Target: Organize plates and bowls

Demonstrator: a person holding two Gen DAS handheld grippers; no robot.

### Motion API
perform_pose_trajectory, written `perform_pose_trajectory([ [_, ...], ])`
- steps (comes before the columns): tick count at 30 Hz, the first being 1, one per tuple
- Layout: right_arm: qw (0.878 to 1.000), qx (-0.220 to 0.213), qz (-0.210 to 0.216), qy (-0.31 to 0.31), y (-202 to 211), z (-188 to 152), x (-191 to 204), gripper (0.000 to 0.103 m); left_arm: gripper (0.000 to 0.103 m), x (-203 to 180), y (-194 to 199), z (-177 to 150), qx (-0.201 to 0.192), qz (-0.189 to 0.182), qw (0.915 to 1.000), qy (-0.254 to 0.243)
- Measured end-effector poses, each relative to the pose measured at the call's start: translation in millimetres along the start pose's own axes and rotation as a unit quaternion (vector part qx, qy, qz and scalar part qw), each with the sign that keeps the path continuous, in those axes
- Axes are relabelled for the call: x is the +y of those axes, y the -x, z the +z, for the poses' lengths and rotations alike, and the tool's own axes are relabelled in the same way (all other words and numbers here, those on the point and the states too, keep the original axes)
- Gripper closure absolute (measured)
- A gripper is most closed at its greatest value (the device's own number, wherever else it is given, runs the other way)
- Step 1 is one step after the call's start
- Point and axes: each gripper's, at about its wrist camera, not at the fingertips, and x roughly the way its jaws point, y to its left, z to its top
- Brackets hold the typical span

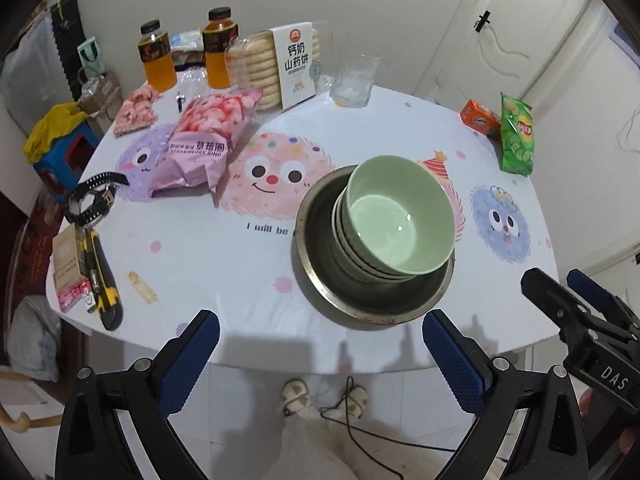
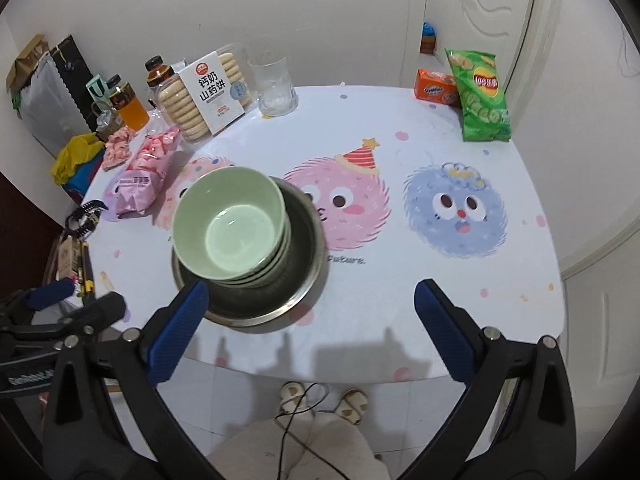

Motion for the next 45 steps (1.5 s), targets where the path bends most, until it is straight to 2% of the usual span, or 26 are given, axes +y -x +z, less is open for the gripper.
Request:
perform_pose_trajectory([
  [5,1.0,-0.001,-0.012,-0.014,3,-1,-2,0.0,0.0,3,4,5,-0.022,0.029,0.9993,-0.011],
  [8,1.0,-0.004,-0.004,-0.018,5,-3,-1,0.0,0.0,4,10,6,-0.042,0.043,0.9982,-0.008],
  [12,1.0,-0.005,-0.002,-0.016,6,-2,0,0.0,0.0,1,8,7,-0.031,0.022,0.9992,-0.013],
  [15,1.0,-0.01,0.001,-0.019,8,-1,-1,0.0,0.0,-3,8,8,-0.031,0.039,0.9987,-0.014],
  [19,1.0,-0.01,-0.001,-0.017,9,-1,0,0.0,0.0,-4,11,8,-0.036,0.035,0.9986,-0.015],
  [23,1.0,-0.009,-0.005,-0.014,8,-1,0,0.0,0.0,-10,13,8,-0.048,0.067,0.9961,-0.034],
  [27,1.0,-0.005,-0.009,-0.009,5,0,0,0.0,0.0,-8,12,8,-0.039,0.038,0.9981,-0.027],
  [45,1.0,-0.001,-0.013,-0.008,2,0,1,0.0,0.0,-12,7,6,-0.03,0.036,0.9983,-0.035],
])
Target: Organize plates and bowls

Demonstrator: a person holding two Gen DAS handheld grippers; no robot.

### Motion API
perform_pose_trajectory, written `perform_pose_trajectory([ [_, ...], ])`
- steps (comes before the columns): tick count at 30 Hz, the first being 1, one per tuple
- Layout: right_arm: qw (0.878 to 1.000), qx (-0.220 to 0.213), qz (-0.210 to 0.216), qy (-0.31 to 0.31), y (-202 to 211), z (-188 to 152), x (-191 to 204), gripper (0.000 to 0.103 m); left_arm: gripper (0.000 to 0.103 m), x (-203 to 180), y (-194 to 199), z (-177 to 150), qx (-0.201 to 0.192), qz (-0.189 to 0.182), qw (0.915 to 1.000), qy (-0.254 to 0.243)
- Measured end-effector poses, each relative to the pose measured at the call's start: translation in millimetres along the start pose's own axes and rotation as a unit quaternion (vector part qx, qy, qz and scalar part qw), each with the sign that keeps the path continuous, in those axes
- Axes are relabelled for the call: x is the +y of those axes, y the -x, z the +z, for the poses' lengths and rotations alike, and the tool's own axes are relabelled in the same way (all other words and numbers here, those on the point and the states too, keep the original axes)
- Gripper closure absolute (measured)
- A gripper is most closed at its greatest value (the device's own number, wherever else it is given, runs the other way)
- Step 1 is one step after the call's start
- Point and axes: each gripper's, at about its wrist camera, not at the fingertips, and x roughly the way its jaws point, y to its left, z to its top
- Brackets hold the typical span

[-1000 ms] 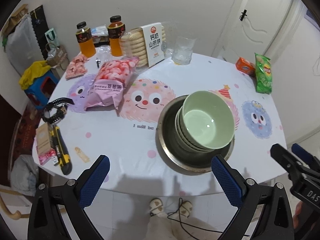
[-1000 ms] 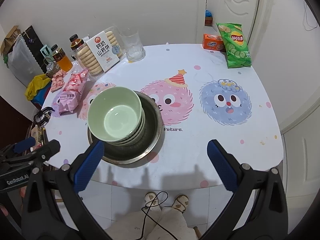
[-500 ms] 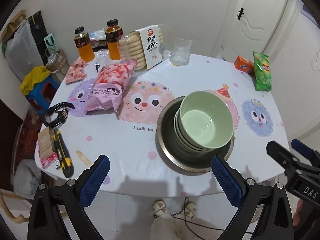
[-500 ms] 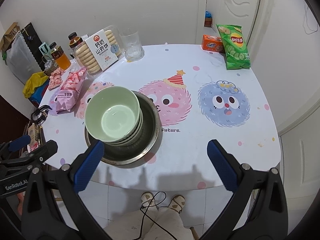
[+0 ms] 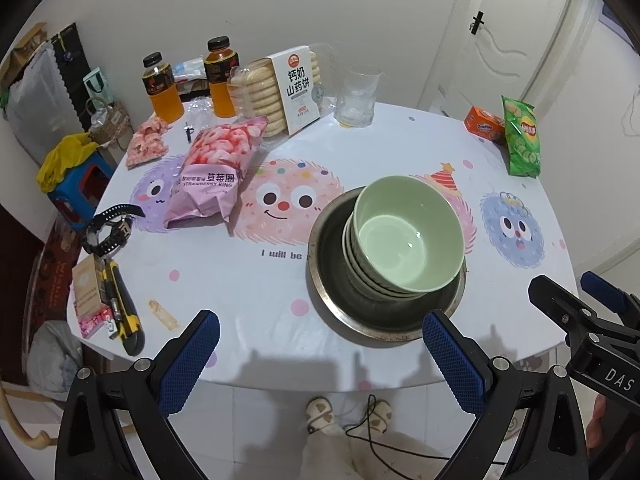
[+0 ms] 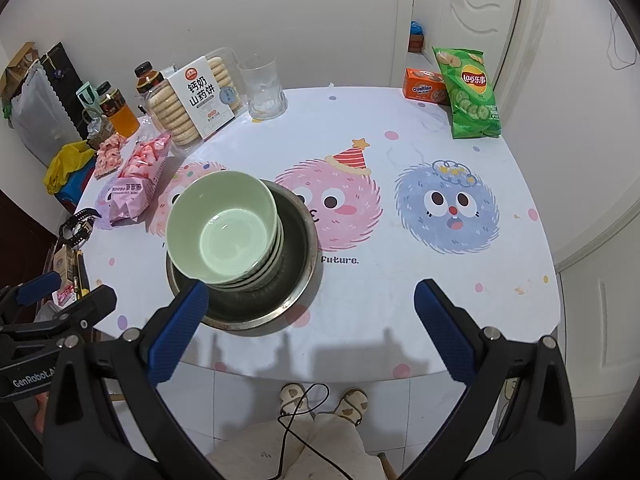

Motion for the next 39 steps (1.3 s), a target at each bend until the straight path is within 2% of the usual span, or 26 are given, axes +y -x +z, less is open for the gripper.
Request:
perform_pose_trajectory([
  [39,1.0,0.015,-0.007,0.006,-10,3,-5,0.0,0.0,4,-3,2,0.004,-0.001,1.0,0.005],
])
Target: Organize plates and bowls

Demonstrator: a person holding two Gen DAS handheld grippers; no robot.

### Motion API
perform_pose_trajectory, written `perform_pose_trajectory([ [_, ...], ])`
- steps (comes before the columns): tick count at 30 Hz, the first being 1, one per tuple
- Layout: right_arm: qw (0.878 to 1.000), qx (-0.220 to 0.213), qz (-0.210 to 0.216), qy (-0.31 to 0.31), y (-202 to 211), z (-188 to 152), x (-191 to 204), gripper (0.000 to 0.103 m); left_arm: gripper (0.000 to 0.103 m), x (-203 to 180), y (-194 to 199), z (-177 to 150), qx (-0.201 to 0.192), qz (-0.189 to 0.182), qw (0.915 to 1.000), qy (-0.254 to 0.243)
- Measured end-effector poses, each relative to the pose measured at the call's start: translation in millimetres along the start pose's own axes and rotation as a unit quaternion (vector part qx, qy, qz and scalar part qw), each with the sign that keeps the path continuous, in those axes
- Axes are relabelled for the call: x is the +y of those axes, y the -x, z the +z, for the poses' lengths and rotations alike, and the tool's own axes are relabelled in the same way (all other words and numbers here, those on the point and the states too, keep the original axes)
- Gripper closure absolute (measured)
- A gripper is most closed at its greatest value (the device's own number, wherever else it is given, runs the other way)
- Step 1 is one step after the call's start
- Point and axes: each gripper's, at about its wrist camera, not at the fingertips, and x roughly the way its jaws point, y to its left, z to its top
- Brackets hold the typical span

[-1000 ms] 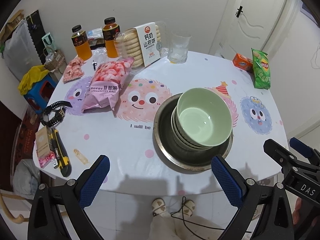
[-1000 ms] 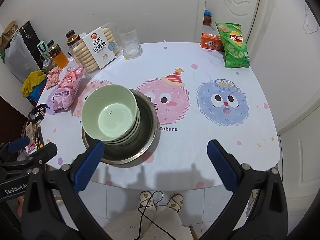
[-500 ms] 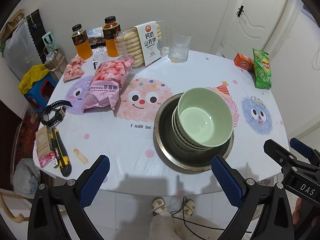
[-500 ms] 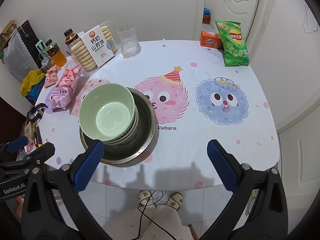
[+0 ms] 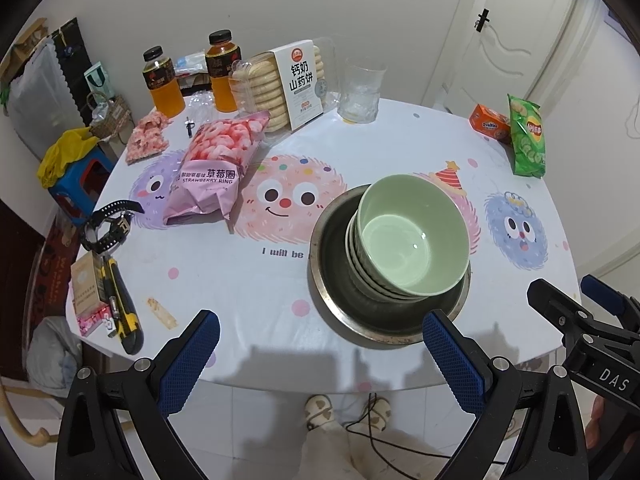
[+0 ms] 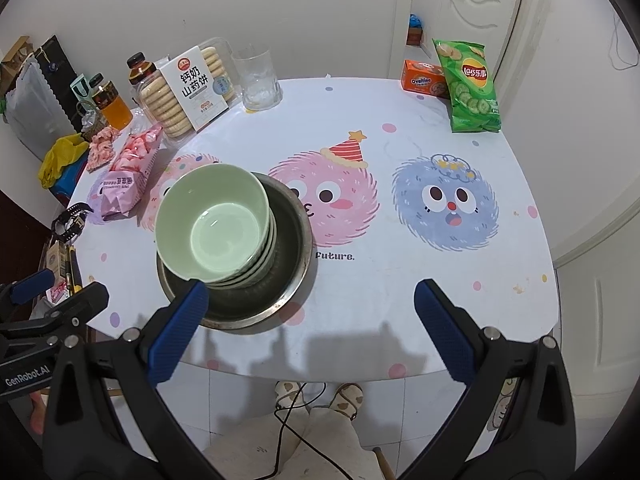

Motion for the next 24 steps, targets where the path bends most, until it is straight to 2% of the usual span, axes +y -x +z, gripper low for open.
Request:
perform_pose_trajectory([
  [24,1.0,0.004,-0.001,0.002,-4.2,1.7,-5.1,0.0,0.0,-1.0,-7.1,0.8,0.007,-0.005,1.0,0.0],
])
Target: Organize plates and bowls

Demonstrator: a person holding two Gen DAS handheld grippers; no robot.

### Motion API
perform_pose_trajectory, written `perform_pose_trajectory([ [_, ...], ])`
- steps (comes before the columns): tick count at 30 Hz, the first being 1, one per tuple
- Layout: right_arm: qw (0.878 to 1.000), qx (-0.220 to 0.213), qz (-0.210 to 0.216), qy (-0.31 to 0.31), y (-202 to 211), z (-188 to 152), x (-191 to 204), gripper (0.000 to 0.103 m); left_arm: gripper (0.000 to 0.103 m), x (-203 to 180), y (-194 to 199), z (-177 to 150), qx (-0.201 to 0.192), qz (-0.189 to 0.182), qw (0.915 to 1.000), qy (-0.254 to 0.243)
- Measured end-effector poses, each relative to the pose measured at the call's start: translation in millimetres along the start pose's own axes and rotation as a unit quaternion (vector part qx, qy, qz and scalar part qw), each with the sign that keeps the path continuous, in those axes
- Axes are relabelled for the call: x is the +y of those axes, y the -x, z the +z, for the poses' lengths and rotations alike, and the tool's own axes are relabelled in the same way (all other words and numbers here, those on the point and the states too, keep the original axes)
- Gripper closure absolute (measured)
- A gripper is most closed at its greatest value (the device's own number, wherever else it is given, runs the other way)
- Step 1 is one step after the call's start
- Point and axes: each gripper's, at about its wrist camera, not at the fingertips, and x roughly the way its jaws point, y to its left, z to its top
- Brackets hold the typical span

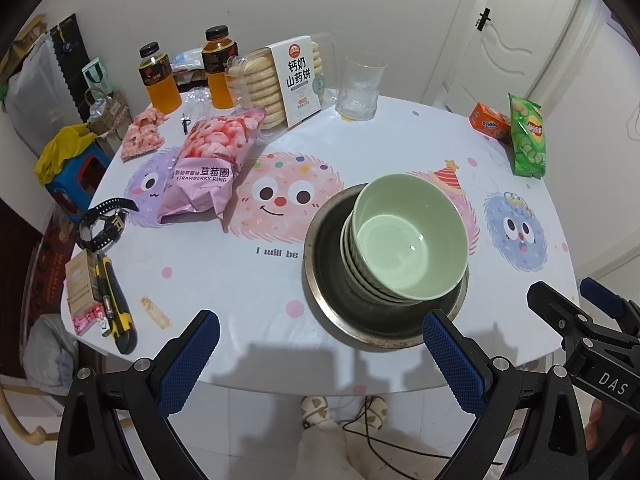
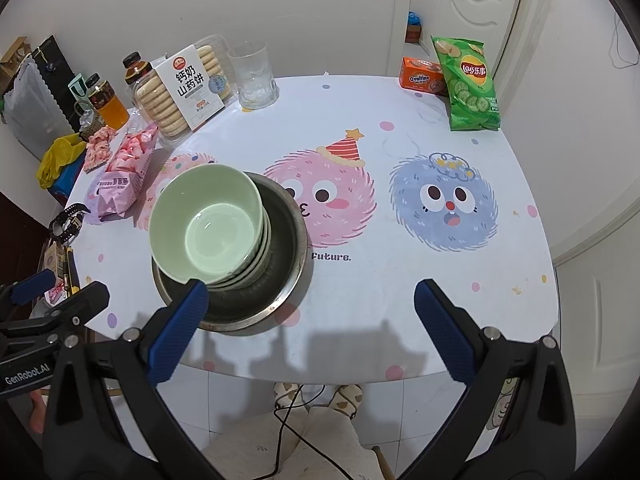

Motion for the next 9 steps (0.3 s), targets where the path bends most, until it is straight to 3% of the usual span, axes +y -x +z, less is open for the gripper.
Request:
perform_pose_trajectory([
  [9,1.0,0.003,0.0,0.0,-2.2,1.6,-2.5,0.0,0.0,1.3,-3.0,1.9,0.007,0.007,0.9999,0.01],
])
